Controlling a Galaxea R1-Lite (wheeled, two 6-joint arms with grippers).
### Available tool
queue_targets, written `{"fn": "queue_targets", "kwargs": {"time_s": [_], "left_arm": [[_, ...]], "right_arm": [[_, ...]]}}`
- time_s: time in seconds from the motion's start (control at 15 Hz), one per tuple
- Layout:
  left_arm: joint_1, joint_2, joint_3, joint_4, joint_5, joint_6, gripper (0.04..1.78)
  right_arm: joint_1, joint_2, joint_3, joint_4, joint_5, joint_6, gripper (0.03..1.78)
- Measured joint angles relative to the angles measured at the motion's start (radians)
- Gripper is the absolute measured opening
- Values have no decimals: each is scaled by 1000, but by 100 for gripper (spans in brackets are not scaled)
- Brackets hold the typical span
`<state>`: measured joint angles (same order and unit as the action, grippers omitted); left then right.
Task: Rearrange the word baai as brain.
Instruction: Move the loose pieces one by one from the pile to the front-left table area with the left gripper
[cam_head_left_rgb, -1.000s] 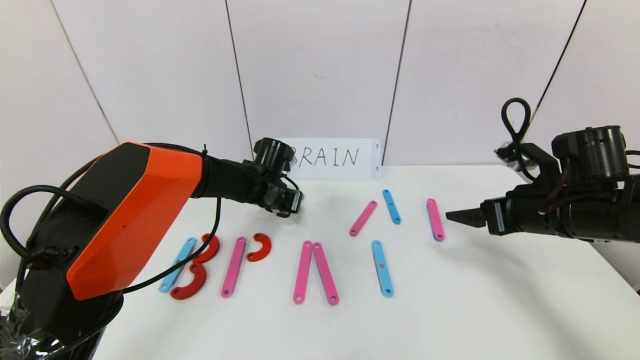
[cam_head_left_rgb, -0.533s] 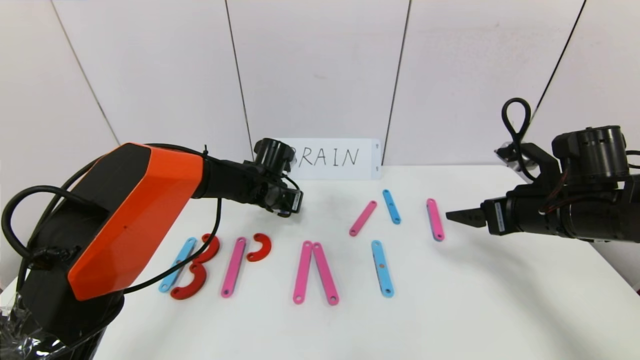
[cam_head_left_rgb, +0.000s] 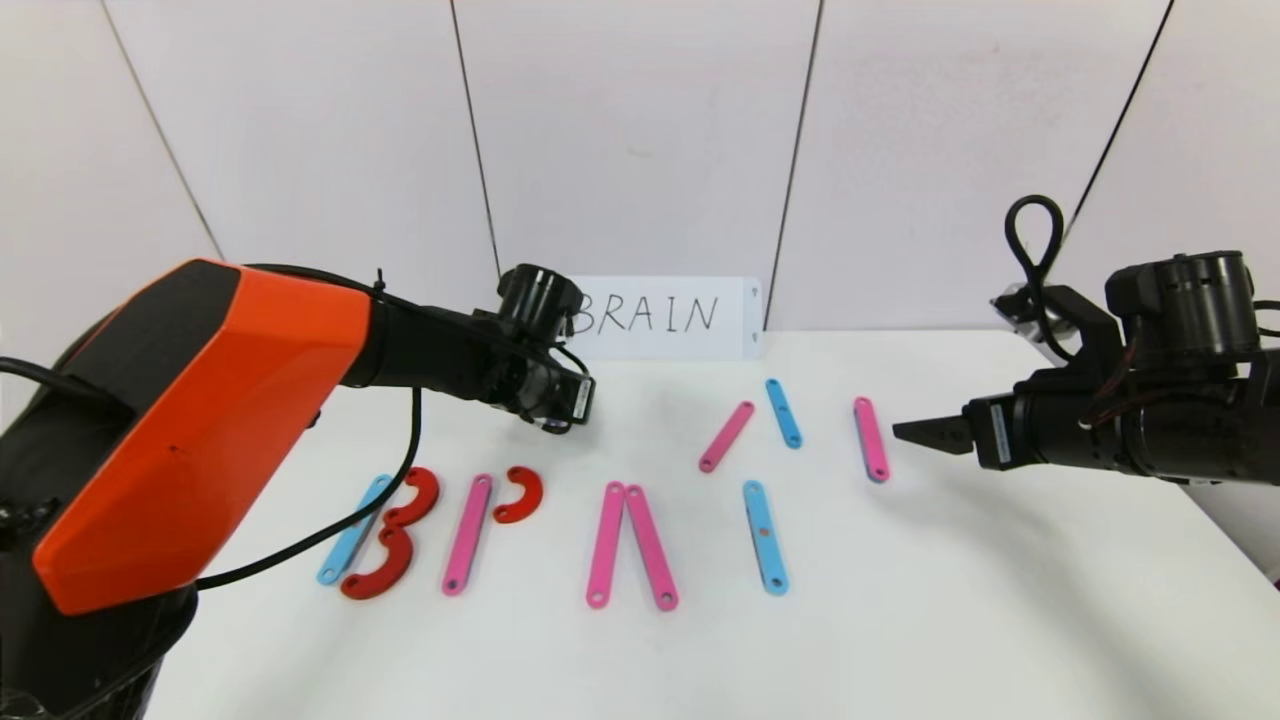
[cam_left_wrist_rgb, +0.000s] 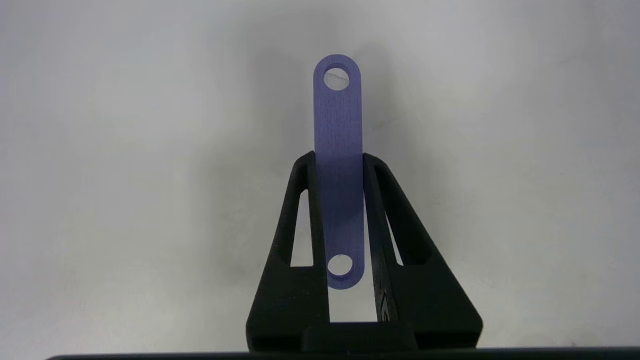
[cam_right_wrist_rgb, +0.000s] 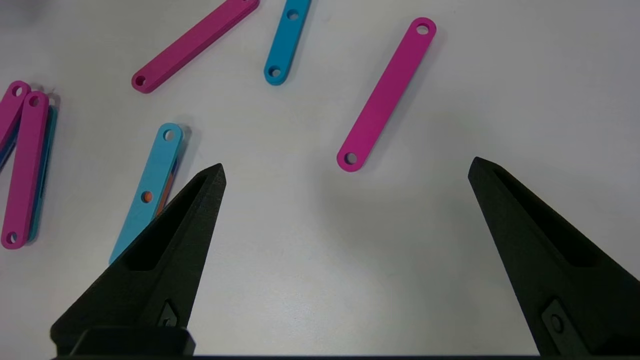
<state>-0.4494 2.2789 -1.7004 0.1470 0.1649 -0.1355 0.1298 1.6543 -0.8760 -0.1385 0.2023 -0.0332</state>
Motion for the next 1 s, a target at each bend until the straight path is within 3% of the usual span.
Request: {"fn": "queue_targets", "kwargs": {"time_s": [0.47, 0.73, 1.0], "left_arm": [[-126, -250, 268, 49, 217, -307, 28], [-221, -349, 311, 228, 239, -537, 28], [-259, -392, 321, 352, 241, -759, 28]], "right_arm": [[3, -3, 3, 1, 0, 0, 170], [3, -3, 3, 1, 0, -1, 170], [4, -1, 3, 1, 0, -2, 170]]}}
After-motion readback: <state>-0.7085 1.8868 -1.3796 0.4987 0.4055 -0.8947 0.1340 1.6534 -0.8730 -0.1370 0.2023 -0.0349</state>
